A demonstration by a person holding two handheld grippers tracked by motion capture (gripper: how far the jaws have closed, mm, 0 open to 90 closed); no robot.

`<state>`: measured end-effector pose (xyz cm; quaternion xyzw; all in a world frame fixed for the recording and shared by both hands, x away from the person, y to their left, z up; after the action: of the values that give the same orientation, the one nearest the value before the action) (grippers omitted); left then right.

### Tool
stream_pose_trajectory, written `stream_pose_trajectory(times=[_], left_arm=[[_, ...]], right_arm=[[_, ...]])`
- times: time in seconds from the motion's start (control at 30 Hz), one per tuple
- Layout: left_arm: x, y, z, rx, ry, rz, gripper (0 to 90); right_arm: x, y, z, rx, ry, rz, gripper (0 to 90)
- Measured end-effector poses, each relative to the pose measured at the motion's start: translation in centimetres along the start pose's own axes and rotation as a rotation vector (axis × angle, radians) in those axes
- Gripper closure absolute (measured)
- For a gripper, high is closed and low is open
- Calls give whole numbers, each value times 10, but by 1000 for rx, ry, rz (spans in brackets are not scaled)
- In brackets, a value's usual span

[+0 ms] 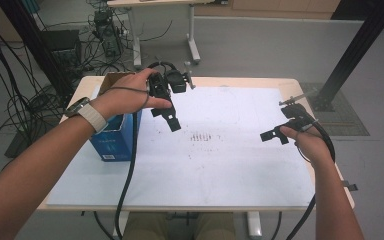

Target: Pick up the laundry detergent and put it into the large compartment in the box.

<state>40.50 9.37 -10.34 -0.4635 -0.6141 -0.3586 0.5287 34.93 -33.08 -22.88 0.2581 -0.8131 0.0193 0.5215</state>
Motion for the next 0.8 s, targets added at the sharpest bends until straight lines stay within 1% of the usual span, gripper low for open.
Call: stream_pose_trajectory(times=[0.03,0.07,0.23,0.33,0.47,0.53,0.67,0.8], left_arm=[[-1,-1,1,4,-5,-2,75],[-1,-1,0,-4,0,-2,75],[-1,-2,0,-7,3,-5,75],[-1,-2,0,1,1,-4,76],[-2,3,-2,1,7,-1,77],[-3,3,-2,-3,11,-4,77],[-3,3,-2,0,7,-3,77],[-4,3,-2,-3,9,-5,77]], right_arm=[[0,0,0,-2,1,2,112],[0,0,0,0,0,1,113],[1,2,-1,3,-2,2,113],[2,2,-1,5,-4,1,112],[3,2,1,0,-1,4,112],[4,1,1,-6,2,7,112],[6,0,3,-14,1,10,112],[5,0,4,-13,2,10,112]])
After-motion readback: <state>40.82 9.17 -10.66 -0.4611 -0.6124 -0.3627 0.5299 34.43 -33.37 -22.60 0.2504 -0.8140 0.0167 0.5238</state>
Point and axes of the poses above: each handheld gripper's, and its own axes: x roughly backward along the jaws, z roughly out of its underside, y roughly to its left, the point moved 3 cm from there along -x, roughly forward along the jaws, and after that the axes turned 1 degree about -z, right-handed, at the moved point
